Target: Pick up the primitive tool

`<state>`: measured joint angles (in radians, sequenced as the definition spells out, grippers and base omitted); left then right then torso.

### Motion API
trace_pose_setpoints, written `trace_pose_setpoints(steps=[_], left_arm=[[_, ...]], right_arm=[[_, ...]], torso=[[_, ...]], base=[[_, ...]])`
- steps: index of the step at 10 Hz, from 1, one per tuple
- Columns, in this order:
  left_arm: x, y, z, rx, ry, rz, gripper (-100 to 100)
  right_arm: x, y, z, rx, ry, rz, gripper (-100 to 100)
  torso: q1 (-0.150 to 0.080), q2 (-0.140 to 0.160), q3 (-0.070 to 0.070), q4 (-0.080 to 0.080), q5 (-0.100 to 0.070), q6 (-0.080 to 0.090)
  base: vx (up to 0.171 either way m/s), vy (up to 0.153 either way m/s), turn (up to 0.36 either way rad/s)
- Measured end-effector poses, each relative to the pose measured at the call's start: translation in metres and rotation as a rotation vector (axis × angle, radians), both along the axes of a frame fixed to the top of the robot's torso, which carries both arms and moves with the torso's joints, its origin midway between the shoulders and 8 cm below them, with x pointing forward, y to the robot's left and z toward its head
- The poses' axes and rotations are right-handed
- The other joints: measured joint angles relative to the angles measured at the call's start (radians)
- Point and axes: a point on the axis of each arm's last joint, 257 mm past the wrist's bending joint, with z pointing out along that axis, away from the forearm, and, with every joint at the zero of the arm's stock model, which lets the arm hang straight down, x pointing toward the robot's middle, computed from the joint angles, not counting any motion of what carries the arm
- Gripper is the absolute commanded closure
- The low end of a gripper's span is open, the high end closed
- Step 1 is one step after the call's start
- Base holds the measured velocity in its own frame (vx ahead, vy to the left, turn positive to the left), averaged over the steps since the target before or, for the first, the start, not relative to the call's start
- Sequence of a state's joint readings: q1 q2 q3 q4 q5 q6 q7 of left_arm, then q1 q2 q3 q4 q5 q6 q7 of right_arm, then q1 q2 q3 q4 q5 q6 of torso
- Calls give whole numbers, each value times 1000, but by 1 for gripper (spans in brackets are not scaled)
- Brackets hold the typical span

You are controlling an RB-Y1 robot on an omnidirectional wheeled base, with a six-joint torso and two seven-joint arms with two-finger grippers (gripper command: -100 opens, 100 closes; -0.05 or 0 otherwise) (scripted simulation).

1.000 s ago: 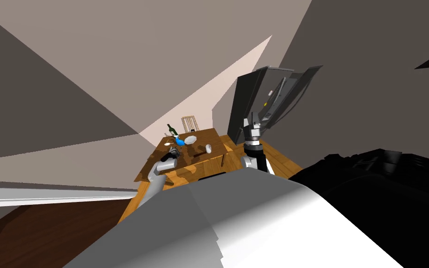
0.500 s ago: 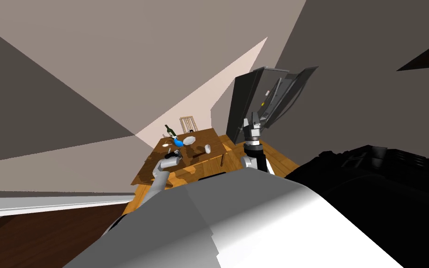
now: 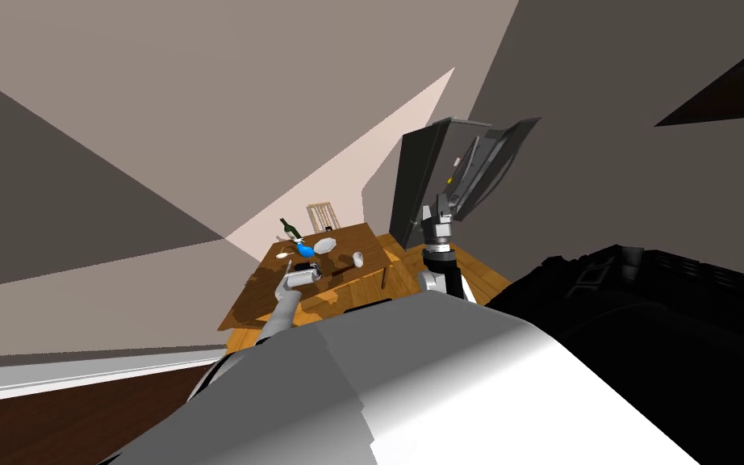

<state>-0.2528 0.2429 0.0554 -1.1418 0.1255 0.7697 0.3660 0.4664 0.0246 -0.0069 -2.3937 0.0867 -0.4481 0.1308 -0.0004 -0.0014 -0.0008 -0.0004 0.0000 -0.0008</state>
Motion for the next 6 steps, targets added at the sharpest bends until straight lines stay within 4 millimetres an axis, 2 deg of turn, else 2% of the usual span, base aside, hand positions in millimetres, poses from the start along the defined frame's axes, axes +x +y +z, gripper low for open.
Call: trace_pose_setpoints(steps=[6], left_arm=[[-20,-36,-34,-66,172,-4,-100]], right_arm=[[0,0,0,0,0,0,0]], torso=[[0,0,0,0,0,0]], base=[[23,-1,-63]])
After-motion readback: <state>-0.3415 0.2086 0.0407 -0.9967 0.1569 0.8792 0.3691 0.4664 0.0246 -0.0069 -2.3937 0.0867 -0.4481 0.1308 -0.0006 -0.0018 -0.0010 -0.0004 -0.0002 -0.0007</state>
